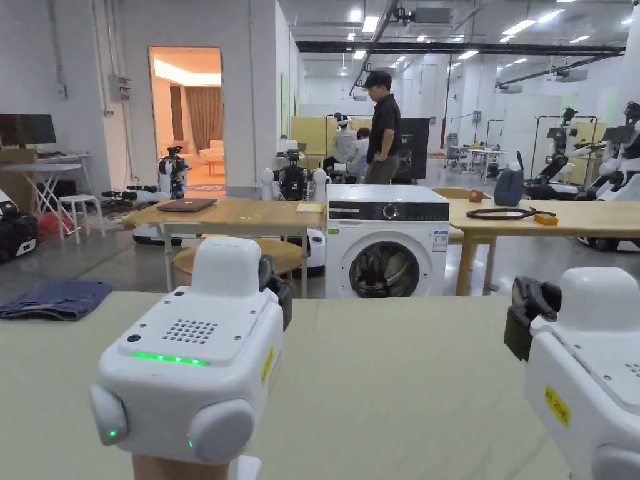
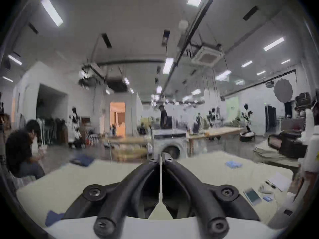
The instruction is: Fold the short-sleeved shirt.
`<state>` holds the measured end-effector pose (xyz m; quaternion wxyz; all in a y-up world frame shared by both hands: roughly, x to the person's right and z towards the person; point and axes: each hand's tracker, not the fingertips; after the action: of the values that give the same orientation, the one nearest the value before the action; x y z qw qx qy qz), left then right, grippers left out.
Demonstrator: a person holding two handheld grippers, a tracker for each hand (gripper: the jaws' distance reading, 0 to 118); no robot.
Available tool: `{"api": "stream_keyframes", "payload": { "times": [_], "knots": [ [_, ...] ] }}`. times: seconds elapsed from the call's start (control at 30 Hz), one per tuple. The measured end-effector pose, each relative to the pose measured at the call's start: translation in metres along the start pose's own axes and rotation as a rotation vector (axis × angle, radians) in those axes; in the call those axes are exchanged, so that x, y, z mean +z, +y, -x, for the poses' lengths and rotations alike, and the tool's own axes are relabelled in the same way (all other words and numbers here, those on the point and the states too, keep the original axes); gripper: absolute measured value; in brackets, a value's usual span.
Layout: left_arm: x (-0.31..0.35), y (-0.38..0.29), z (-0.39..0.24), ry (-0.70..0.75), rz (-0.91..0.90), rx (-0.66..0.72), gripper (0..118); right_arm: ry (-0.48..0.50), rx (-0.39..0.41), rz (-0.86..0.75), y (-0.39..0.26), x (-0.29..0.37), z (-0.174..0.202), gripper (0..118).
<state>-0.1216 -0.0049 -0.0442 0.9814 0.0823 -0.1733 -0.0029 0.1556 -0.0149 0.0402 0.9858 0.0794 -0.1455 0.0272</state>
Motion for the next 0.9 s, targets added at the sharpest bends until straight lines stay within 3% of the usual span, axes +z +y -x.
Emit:
{"api": "stream_keyframes", "payload": {
  "times": [0.13, 0.27, 0.9],
  "knots": [
    [-0.003, -0.001, -0.001, 0.037, 0.002, -0.030, 0, -0.031, -0.010, -0.132, 0.009, -0.003, 0.010, 0],
    [-0.010, -0.013, 0.001, 0.061, 0.086, -0.053, 0, 0.025, 0.000, -0.014, -0.002, -0.019, 0.022, 0],
    [-0.013, -0.019, 0.008, 0.083, 0.116, -0.037, 0, 0.056, 0.002, 0.011, -0.011, -0.020, 0.031, 0]
  ]
}}
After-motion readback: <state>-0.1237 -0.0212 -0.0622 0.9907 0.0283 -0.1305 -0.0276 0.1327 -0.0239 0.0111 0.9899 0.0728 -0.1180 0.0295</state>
